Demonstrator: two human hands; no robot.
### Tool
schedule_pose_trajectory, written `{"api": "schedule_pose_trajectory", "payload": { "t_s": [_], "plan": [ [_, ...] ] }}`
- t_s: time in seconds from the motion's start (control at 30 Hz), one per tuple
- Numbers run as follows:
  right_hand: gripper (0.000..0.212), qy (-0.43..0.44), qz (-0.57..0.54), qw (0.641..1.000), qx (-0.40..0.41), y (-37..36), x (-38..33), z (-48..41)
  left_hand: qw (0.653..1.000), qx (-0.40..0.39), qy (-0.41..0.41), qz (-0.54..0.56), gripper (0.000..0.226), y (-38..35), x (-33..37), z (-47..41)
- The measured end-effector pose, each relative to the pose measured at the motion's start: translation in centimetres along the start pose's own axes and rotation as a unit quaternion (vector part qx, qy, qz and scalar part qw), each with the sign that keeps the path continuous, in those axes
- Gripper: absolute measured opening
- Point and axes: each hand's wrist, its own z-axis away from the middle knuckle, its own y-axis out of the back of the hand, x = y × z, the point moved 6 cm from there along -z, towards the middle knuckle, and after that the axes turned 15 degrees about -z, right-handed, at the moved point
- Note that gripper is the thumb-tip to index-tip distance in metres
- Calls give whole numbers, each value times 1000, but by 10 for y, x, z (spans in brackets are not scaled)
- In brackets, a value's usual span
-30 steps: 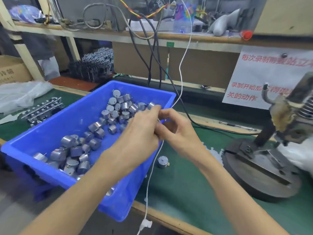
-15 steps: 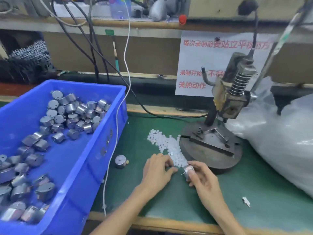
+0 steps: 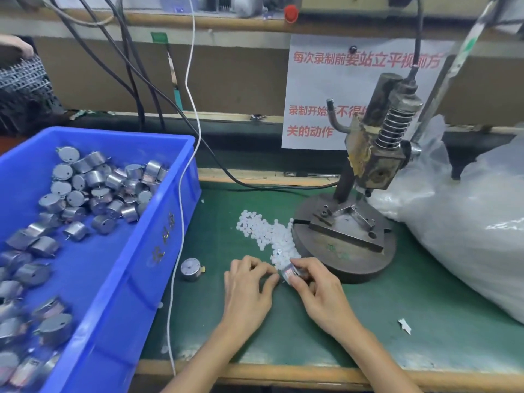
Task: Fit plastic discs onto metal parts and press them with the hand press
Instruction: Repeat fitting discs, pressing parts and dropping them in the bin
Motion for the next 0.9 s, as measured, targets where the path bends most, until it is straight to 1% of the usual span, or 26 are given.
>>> {"api": "schedule_pose_trajectory", "payload": {
  "t_s": [0.13,0.33,0.5,0.63,0.7,0.77,0.83,0.9],
  "plan": [
    [11,16,4,1000,-7,-3,-1,-5,999,21,14,29,16,4,-4,3],
    [12,30,8,999,-18,-6,1,-5,1000,-4,-11,18,10,1,-4,5],
    [14,52,65,996,-44,-12,0,-4,1000,-3,-11,25,6,0,-4,6],
    [25,76,115,989,-57,-16,-8,-5,1000,-8,-8,27,6,0,-4,6],
    [25,121,156,977,-73,-20,-17,-4,999,-10,-5,31,13,1,-3,7],
    [31,157,192,963,-105,-28,-22,0,999,-8,0,54,32,3,-3,8],
    [36,161,197,960,-116,-33,-21,2,997,-9,-5,83,48,5,-3,9],
    [34,159,185,964,-102,-34,-19,1,994,-15,-24,101,53,7,0,10]
  ]
}}
